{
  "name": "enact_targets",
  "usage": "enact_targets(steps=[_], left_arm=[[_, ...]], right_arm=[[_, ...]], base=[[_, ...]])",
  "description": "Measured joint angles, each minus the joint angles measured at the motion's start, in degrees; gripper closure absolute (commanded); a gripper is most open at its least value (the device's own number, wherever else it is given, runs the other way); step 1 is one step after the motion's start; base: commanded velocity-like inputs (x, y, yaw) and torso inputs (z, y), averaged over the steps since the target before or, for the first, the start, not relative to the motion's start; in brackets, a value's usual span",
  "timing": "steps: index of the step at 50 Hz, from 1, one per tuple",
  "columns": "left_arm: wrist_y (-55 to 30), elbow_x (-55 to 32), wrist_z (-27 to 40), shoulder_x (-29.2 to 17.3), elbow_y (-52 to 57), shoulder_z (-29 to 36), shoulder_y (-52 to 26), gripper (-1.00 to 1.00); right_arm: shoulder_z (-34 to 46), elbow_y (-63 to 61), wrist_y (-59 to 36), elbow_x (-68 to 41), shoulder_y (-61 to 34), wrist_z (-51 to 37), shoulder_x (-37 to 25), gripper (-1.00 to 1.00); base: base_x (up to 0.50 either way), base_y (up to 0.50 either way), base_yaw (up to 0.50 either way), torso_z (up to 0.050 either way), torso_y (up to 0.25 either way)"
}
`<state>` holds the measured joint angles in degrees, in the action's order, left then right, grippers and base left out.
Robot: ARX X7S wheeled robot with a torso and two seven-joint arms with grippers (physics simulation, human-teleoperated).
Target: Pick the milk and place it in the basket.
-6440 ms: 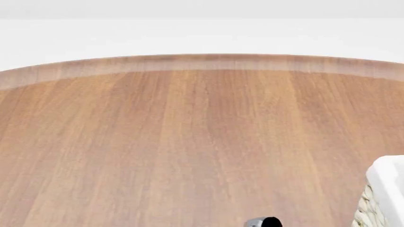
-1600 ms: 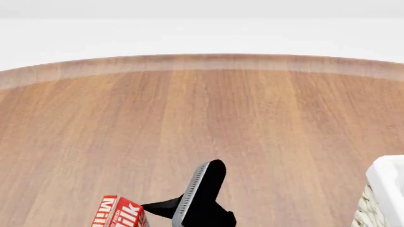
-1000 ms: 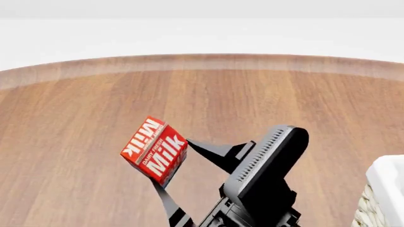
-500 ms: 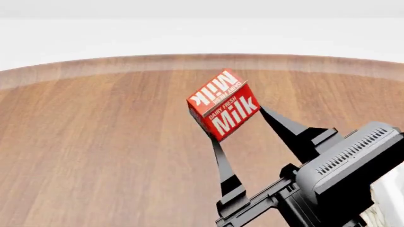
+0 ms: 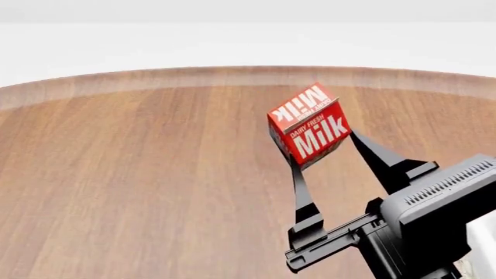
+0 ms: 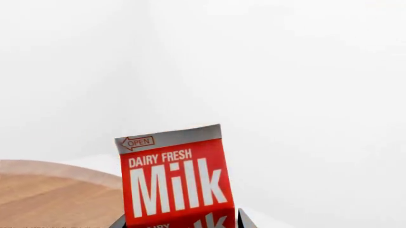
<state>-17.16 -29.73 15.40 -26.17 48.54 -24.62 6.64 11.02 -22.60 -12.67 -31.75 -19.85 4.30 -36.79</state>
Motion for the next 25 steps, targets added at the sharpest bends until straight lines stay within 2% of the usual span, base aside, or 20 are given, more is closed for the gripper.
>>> enact_targets(steps=[14, 25], left_arm=[[0.17, -0.11, 0.15, -0.14, -0.18, 0.09, 0.02, -1.0], [0.13, -0.03, 0.31, -0.3, -0.59, 0.54, -0.29, -1.0]], right_arm=[[0.45, 0.31, -0.7, -0.25, -1.09, 0.51, -0.57, 1.0], [-2.06, -0.59, -8.98, -9.48, -10.6, 4.94, -7.11, 1.0]], base=[[0.0, 0.0, 0.0, 0.001, 0.001], [0.0, 0.0, 0.0, 0.001, 0.002]])
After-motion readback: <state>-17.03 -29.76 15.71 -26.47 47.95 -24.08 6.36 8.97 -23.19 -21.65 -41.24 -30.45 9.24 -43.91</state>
